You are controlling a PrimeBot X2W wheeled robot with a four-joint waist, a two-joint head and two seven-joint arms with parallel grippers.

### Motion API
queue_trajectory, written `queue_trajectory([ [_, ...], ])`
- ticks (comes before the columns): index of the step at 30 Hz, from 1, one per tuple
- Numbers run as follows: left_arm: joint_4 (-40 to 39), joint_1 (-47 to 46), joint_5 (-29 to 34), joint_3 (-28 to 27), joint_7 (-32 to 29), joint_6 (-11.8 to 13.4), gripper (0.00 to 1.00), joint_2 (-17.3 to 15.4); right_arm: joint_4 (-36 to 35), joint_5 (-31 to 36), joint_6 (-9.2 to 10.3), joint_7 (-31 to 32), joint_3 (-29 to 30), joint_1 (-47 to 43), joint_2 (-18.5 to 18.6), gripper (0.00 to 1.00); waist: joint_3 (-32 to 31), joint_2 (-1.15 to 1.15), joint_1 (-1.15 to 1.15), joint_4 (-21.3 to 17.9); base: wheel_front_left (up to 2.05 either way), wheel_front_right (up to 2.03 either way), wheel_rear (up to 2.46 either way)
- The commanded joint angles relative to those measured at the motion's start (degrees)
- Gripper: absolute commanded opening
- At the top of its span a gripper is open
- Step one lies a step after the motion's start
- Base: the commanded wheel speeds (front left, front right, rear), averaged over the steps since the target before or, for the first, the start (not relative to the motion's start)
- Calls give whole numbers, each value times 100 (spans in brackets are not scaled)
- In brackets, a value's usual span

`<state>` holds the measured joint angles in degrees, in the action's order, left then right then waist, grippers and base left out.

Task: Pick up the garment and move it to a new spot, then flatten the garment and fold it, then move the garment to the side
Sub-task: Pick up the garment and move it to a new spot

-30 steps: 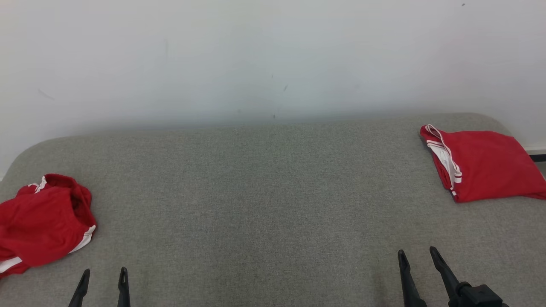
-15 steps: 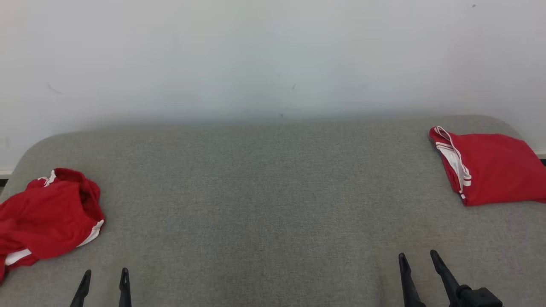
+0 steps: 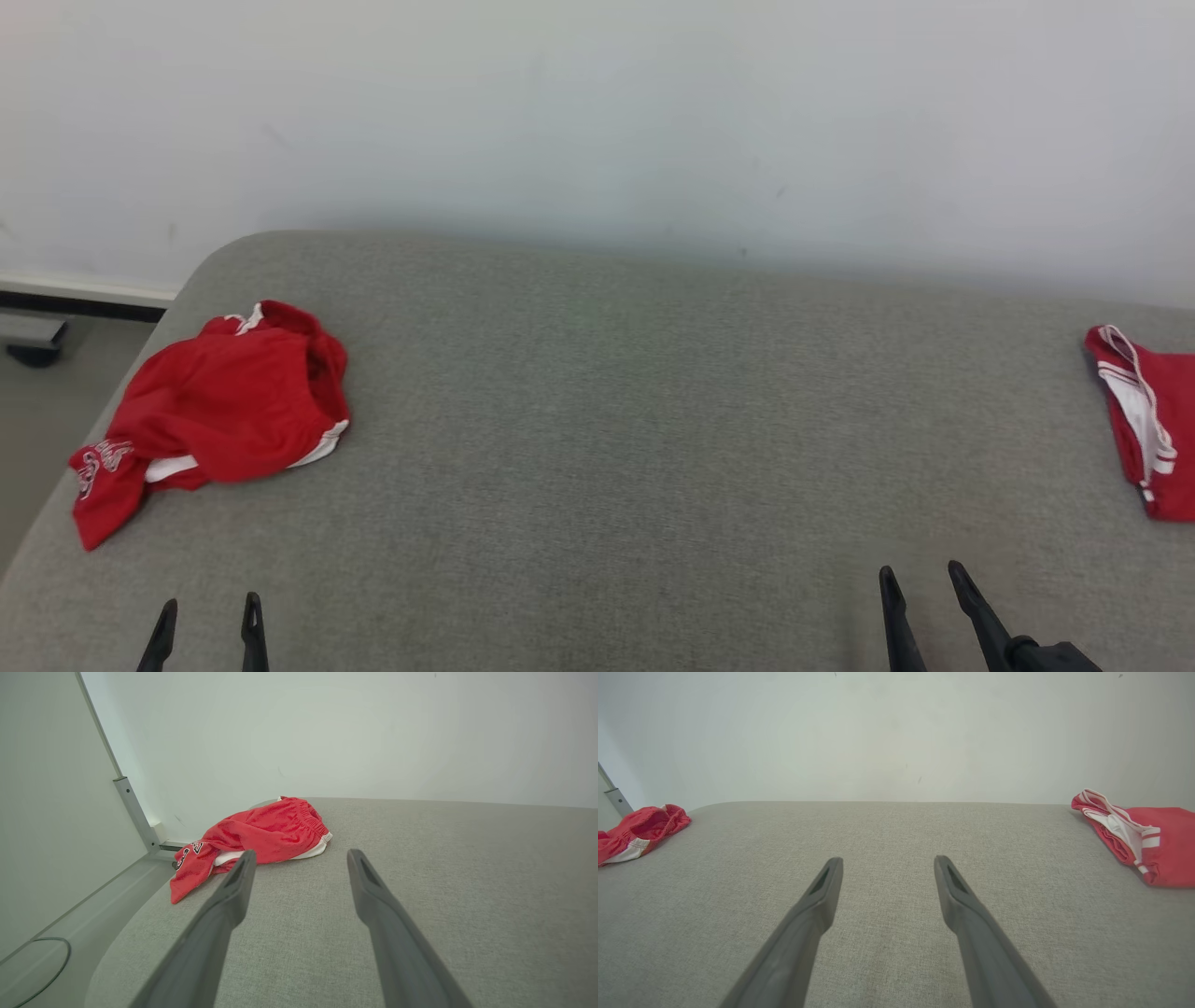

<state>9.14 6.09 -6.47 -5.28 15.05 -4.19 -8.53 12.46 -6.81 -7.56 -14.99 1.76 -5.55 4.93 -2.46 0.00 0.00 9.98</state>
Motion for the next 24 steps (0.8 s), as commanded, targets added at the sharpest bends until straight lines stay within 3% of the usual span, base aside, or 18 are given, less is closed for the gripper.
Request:
queue_trajectory([
  [1,-1,88,-22,-22,13,37,100,-32,15,-9,16,-26,4,-71,-21,100,9,0,0,544,0,0,0],
  [13,-77,127,-119,-47,-37,129,100,-96,18,19,15,-25,-39,-85,-53,100,-14,0,0,1428,0,0,0],
  [24,-112,201,-149,-36,-39,213,100,-135,44,35,16,-25,-116,-82,-46,100,11,0,0,1718,0,0,0],
])
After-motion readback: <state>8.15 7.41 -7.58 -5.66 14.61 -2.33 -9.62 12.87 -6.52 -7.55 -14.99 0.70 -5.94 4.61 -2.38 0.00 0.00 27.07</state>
